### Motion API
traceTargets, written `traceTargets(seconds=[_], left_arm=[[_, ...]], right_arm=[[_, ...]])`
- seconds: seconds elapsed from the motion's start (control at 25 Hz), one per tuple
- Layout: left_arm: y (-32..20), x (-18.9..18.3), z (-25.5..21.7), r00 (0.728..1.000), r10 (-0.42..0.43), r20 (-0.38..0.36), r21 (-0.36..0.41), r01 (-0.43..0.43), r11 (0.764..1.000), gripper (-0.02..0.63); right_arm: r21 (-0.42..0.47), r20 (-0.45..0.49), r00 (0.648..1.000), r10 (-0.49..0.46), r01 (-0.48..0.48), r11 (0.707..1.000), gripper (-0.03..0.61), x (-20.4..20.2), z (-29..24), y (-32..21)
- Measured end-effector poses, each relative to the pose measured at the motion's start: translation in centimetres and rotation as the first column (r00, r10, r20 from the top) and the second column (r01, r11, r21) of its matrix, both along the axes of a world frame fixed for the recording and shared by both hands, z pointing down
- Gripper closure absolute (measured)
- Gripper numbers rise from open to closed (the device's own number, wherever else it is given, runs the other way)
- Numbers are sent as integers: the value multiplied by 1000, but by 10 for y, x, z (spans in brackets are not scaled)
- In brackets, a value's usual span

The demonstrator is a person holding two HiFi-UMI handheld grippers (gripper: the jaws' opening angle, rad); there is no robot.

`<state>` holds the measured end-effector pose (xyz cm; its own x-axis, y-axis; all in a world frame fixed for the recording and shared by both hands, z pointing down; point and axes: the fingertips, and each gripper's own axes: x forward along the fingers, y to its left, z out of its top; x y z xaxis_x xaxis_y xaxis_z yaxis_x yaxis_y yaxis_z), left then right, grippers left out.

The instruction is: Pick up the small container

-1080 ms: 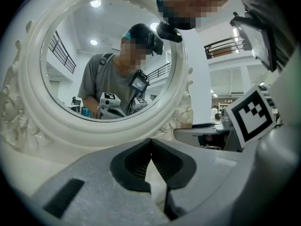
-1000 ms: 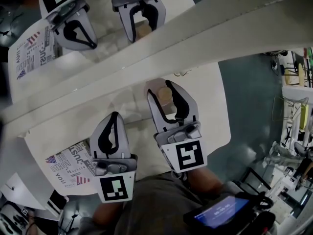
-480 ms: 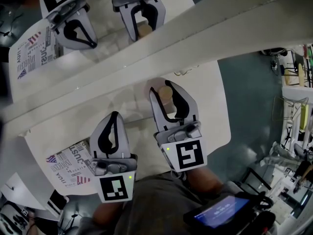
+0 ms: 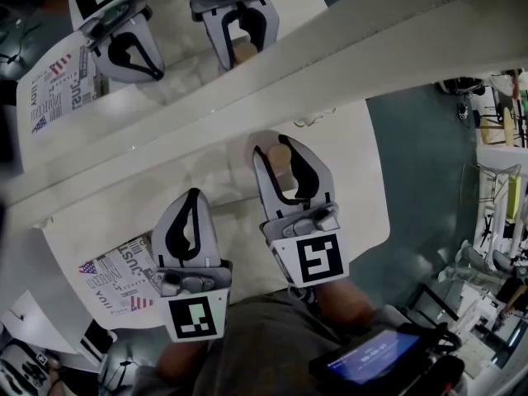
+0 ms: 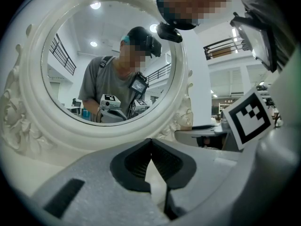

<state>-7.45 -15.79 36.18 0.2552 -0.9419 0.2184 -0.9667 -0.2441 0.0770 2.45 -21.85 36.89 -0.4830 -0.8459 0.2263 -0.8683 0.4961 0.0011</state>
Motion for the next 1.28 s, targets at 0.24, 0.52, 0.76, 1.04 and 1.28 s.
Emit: traceTargets(seconds=[0.24,0.52,0.76,1.04,1.28], left_arm=[[0,0,-2,1000,2,2,1,-2,1000,600],[1,0,-3,1000,1,6,9,-1,1000,600],[1,-1,-5,1000,-3,7,12,3,1000,600],[4,-3,-10,1000,-8,15,23,7,1000,600],[13,-2,-19,1000,-13,18,47,12,999,600]], right_arm=[[-7,0,1000,1,-1,1000,435,0,0,0],[-10,-2,1000,3,-3,1000,436,1,2,0],[-10,-2,1000,4,-4,1000,435,1,1,0],[-16,1,1000,5,-5,1000,436,1,1,2],[-9,14,1000,-3,3,1000,436,1,-4,12]])
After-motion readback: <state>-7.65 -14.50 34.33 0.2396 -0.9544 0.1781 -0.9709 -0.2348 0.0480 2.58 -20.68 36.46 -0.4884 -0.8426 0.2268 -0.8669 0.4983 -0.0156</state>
